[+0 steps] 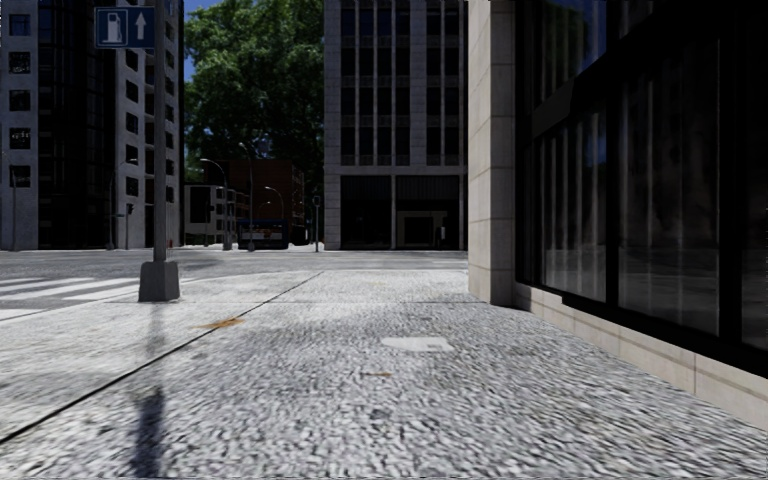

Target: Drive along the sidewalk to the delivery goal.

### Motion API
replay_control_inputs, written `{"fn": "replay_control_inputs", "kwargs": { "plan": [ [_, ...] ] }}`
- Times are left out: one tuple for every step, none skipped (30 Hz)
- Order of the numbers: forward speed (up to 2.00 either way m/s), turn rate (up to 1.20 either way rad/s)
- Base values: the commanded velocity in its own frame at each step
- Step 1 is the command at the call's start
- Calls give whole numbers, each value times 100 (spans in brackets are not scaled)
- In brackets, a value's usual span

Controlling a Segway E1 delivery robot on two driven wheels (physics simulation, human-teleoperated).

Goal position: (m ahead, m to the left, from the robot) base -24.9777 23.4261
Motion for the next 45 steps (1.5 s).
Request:
{"fn": "replay_control_inputs", "kwargs": {
  "plan": [
    [200,18],
    [200,18],
    [200,19],
    [200,20],
    [200,22],
    [200,25],
    [200,26],
    [200,27],
    [200,27],
    [200,27],
    [200,27],
    [200,27],
    [200,28],
    [200,28],
    [200,29],
    [200,29],
    [200,29],
    [200,29],
    [200,29],
    [200,29],
    [200,29],
    [200,32],
    [200,34],
    [200,35],
    [200,37],
    [200,37],
    [200,38],
    [200,38],
    [200,39],
    [200,39],
    [200,40],
    [200,41],
    [200,41],
    [200,41],
    [200,41],
    [200,41],
    [200,41],
    [200,41],
    [200,41],
    [200,41],
    [200,41],
    [200,41],
    [200,41],
    [200,41],
    [200,42]
  ]
}}
